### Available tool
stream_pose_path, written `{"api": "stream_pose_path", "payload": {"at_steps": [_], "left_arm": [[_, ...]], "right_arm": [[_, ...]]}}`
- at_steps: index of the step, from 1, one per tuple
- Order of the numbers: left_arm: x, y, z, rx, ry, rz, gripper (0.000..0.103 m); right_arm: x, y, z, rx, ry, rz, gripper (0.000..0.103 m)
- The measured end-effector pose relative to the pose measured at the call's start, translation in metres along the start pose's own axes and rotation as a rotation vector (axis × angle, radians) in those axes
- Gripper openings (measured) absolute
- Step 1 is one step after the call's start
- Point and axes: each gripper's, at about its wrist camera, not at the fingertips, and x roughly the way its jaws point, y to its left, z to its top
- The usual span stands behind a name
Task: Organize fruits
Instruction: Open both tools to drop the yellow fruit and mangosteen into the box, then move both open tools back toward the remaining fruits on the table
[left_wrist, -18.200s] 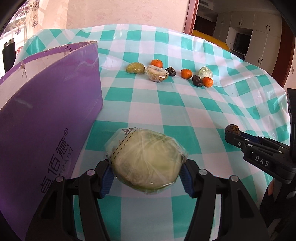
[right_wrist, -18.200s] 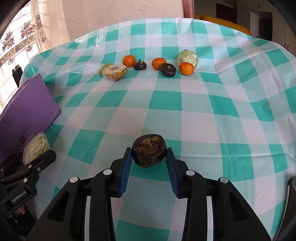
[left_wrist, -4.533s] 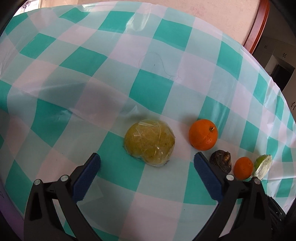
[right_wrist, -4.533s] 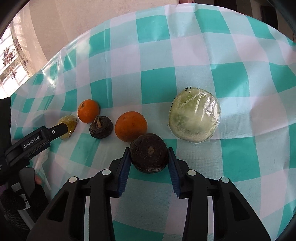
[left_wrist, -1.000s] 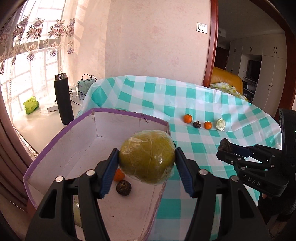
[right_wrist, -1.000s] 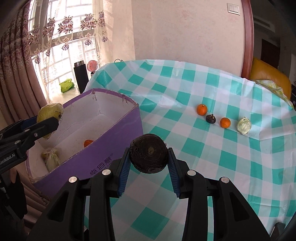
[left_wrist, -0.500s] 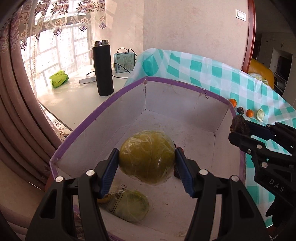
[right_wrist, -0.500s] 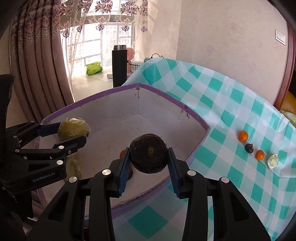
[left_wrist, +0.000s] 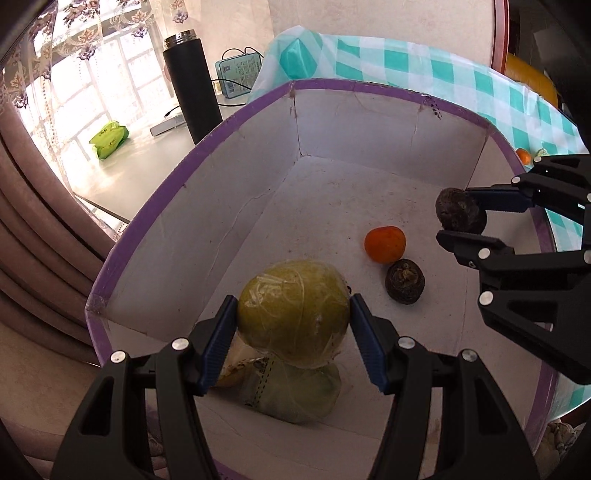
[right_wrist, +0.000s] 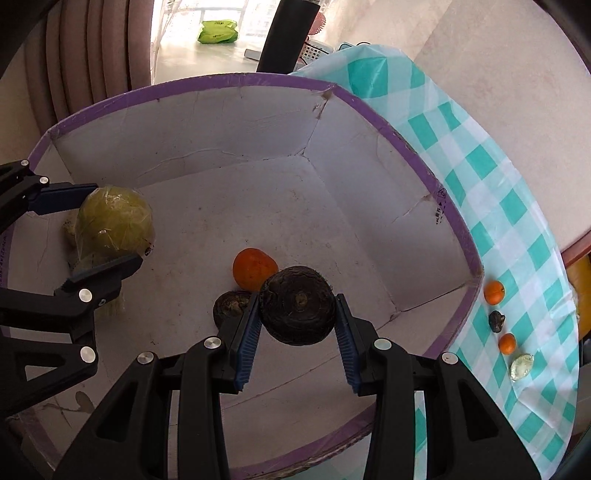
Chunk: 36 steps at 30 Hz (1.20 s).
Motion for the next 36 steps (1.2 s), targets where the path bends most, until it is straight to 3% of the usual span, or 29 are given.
{"api": "stream_pose_path", "payload": {"at_steps": [6, 13, 15, 16, 17, 19, 23, 25, 28, 30, 32, 36], "left_arm": [[0.009, 0.002, 0.0, 0.062, 0.057, 0.05, 0.062], [0.013, 0.0, 0.0, 0.104, 0.107, 0.065, 0.064], [0.013, 0.0, 0.001, 0.101, 0.112, 0.057, 0.07], [0.013, -0.001, 0.001, 0.102, 0.114, 0.047, 0.075], [0.012, -0.001, 0.001, 0.108, 0.112, 0.053, 0.078], [0.011, 0.0, 0.002, 0.104, 0.103, 0.131, 0.1], [0.008, 0.009, 0.005, 0.074, 0.108, 0.186, 0.101], [0.004, 0.012, 0.008, 0.068, 0.102, 0.267, 0.101], [-0.021, 0.019, 0.017, 0.009, -0.01, 0.449, 0.101], [-0.05, 0.024, 0.025, -0.068, -0.138, 0.48, 0.101], [-0.089, 0.019, 0.03, -0.126, -0.325, 0.518, 0.101], [-0.157, -0.018, 0.029, -0.096, -0.685, 0.467, 0.101]], "right_arm": [[0.029, 0.015, 0.008, -0.103, 0.121, 0.012, 0.039], [0.035, 0.014, 0.008, -0.143, 0.167, 0.013, 0.04], [0.035, 0.011, 0.007, -0.134, 0.167, 0.013, 0.06], [0.034, 0.01, 0.006, -0.13, 0.16, 0.013, 0.083], [0.033, 0.009, 0.006, -0.129, 0.152, 0.012, 0.089], [0.029, 0.012, 0.002, -0.133, 0.144, -0.003, 0.089], [0.024, 0.009, 0.0, -0.103, 0.108, 0.002, 0.089], [0.021, 0.007, -0.001, -0.097, 0.081, -0.006, 0.089], [0.002, 0.004, -0.004, -0.089, -0.011, -0.049, 0.089], [-0.02, -0.003, -0.003, -0.057, -0.121, -0.041, 0.089], [-0.049, -0.016, -0.004, -0.015, -0.264, -0.029, 0.089], [-0.093, -0.062, -0.021, 0.142, -0.488, -0.068, 0.089]]}}
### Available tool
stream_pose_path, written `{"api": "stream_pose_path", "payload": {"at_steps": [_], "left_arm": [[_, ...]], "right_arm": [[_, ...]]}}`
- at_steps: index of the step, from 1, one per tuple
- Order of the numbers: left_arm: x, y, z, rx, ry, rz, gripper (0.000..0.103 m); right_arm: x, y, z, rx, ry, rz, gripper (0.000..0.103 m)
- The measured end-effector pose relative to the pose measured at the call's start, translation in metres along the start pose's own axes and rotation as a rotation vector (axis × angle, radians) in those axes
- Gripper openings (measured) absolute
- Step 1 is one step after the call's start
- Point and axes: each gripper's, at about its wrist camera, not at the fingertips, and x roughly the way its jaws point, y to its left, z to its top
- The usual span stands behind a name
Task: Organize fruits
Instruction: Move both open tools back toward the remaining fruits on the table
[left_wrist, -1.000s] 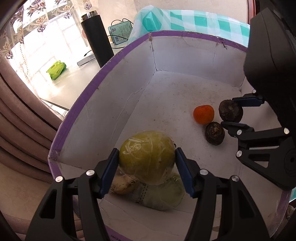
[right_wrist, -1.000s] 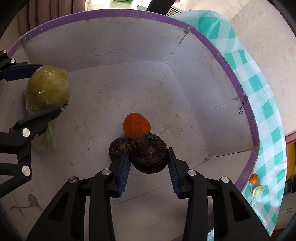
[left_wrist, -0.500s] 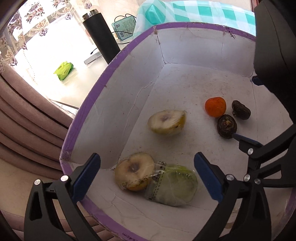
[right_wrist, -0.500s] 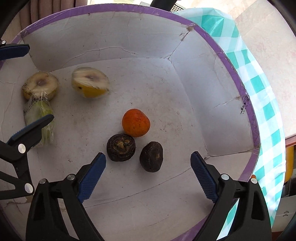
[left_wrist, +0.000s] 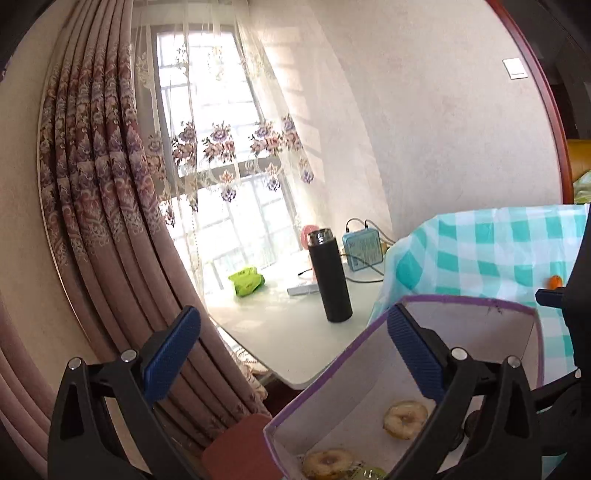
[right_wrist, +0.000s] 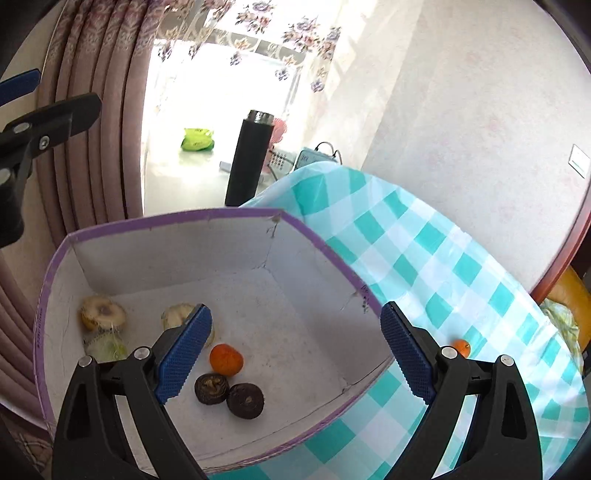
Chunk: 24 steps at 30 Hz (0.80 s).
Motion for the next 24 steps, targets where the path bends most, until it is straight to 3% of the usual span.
{"api": "stream_pose_path", "payload": {"at_steps": [3, 5, 7, 9, 11, 14, 17, 21, 24], "left_arm": [[-0.036, -0.028, 0.017, 0.023, -0.184, -0.127, 0.101], [-0.048, -0.053, 0.025, 0.041, -0.222, -0.259, 0.101], [-0.054, -0.08, 0.026, 0.035, -0.203, -0.388, 0.101], [-0.059, -0.104, 0.024, -0.005, -0.16, -0.605, 0.101], [-0.058, -0.132, 0.019, -0.052, -0.103, -0.792, 0.101], [-0.049, -0.195, 0.011, -0.039, 0.02, -0.975, 0.101], [-0.031, -0.26, -0.002, -0.036, 0.134, -1.038, 0.101], [0.015, -0.315, -0.029, -0.096, 0.216, -1.044, 0.101], [0.055, -0.344, -0.043, -0.13, 0.305, -1.007, 0.101]], "right_arm": [[-0.027, -0.049, -0.015, 0.17, -0.128, 0.005, 0.09], [-0.037, -0.087, -0.035, 0.291, -0.187, -0.01, 0.09], [-0.047, -0.12, -0.065, 0.422, -0.227, -0.058, 0.091], [-0.05, -0.151, -0.101, 0.54, -0.226, -0.12, 0.091], [-0.046, -0.179, -0.133, 0.626, -0.162, -0.197, 0.091], [-0.034, -0.209, -0.165, 0.688, -0.009, -0.362, 0.095], [-0.028, -0.233, -0.192, 0.748, 0.082, -0.538, 0.099], [-0.026, -0.252, -0.211, 0.736, 0.033, -0.574, 0.099], [-0.022, -0.267, -0.222, 0.786, -0.004, -0.566, 0.099]]}}
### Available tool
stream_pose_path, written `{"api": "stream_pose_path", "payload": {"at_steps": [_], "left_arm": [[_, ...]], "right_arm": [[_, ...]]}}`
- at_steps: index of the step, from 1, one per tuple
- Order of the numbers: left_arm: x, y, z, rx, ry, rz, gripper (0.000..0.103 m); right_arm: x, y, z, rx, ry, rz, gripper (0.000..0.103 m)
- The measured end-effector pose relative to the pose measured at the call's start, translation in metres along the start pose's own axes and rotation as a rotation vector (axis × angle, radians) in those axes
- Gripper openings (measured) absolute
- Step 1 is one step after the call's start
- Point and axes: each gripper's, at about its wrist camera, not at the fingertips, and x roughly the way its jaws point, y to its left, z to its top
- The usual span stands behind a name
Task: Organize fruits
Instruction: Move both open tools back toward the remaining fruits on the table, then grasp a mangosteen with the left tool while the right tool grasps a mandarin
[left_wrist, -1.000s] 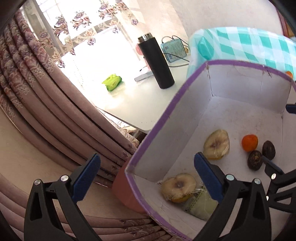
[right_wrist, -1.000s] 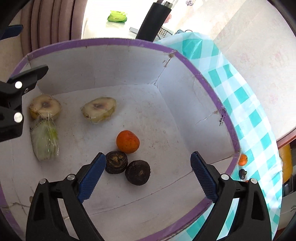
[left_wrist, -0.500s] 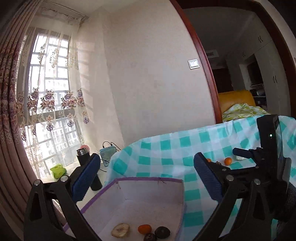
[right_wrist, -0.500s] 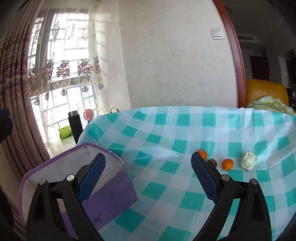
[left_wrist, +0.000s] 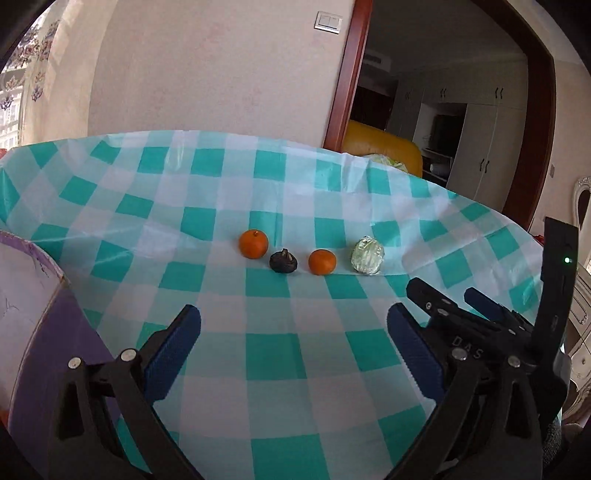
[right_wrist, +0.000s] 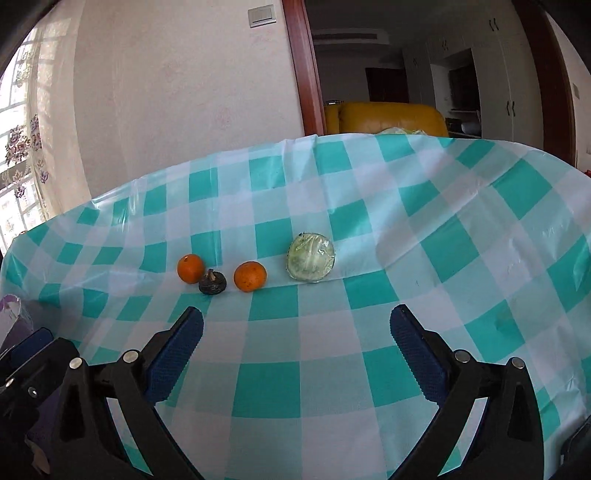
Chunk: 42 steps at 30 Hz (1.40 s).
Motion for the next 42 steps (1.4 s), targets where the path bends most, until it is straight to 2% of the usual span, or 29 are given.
{"api": "stream_pose_path", "payload": {"at_steps": [4, 8, 11, 14, 19, 22, 25, 27, 30, 32, 34, 39, 42], "left_arm": [[0.042, 0.032, 0.008, -0.14, 0.064, 0.01, 0.101], [0.065, 0.05, 0.015, -0.216, 0.06, 0.036, 0.101], [0.079, 0.062, 0.02, -0.279, 0.075, 0.044, 0.101], [0.086, 0.072, 0.025, -0.318, 0.066, 0.06, 0.101], [0.101, 0.091, 0.023, -0.423, 0.133, 0.05, 0.101], [0.106, 0.093, 0.02, -0.428, 0.166, 0.041, 0.101], [0.104, 0.092, 0.02, -0.414, 0.149, 0.046, 0.101], [0.105, 0.09, 0.019, -0.41, 0.152, 0.057, 0.101], [0.105, 0.087, 0.02, -0.39, 0.155, 0.061, 0.101], [0.106, 0.084, 0.021, -0.375, 0.158, 0.065, 0.101], [0.106, 0.083, 0.021, -0.368, 0.159, 0.069, 0.101], [0.106, 0.08, 0.021, -0.356, 0.156, 0.07, 0.101], [0.107, 0.08, 0.022, -0.355, 0.162, 0.072, 0.101]], "right_arm": [[0.016, -0.001, 0.01, -0.003, 0.01, 0.05, 0.099], [0.034, 0.012, 0.013, -0.105, 0.019, 0.019, 0.099], [0.044, 0.024, 0.016, -0.175, -0.007, -0.021, 0.099], [0.064, 0.033, 0.02, -0.207, 0.044, -0.001, 0.098], [0.092, 0.018, 0.028, -0.137, 0.137, 0.107, 0.098], [0.109, 0.007, 0.032, -0.08, 0.188, 0.174, 0.098], [0.128, 0.003, 0.037, -0.044, 0.247, 0.183, 0.095], [0.138, 0.008, 0.039, -0.059, 0.267, 0.183, 0.089], [0.155, 0.032, 0.037, -0.172, 0.322, 0.152, 0.081], [0.168, 0.049, 0.033, -0.257, 0.374, 0.13, 0.067], [0.175, 0.06, 0.031, -0.303, 0.388, 0.122, 0.053], [0.191, 0.078, 0.03, -0.36, 0.415, 0.126, 0.048], [0.195, 0.078, 0.031, -0.337, 0.421, 0.126, 0.043]]}}
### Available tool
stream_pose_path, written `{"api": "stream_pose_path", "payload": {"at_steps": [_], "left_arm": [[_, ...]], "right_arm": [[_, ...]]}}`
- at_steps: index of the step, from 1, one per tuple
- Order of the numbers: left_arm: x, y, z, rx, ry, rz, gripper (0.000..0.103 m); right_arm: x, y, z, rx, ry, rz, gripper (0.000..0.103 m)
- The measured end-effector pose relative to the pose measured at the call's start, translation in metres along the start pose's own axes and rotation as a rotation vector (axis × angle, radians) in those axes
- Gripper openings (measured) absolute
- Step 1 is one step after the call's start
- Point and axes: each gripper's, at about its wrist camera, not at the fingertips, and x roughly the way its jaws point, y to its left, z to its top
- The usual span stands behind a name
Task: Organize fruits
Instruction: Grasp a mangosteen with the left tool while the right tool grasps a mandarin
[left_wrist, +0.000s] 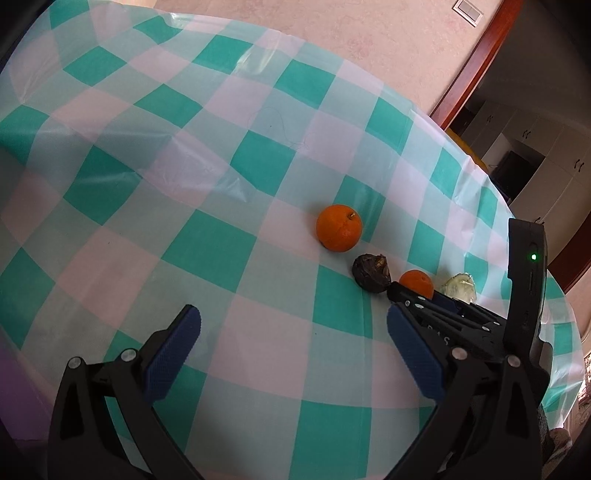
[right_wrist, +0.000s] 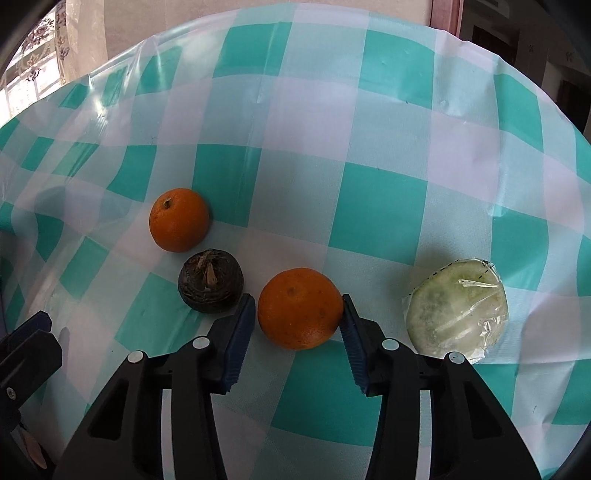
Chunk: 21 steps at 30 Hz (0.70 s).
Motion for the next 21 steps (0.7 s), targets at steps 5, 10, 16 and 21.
{"api": "stream_pose_path", "payload": {"at_steps": [5, 10, 16, 21], "left_arm": [[0.004, 0.003, 0.001, -0.014, 0.027, -0.004, 0.101], [0.008, -0.015, 0.0, 0.061, 0.044, 0.023, 0.101], [0.037, -0.061, 0.004, 0.162, 0.05, 0.026, 0.101], [0.079, -0.084, 0.017, 0.206, 0.131, 0.075, 0.074]], "right_arm": [[-0.025, -0.022, -0.027, 0.171, -0.064, 0.031, 0.04], [-0.055, -0.067, -0.074, 0.475, -0.159, 0.098, 0.04], [-0.07, -0.084, -0.085, 0.605, -0.246, 0.111, 0.041], [-0.072, -0.086, -0.082, 0.611, -0.243, 0.117, 0.041]]}}
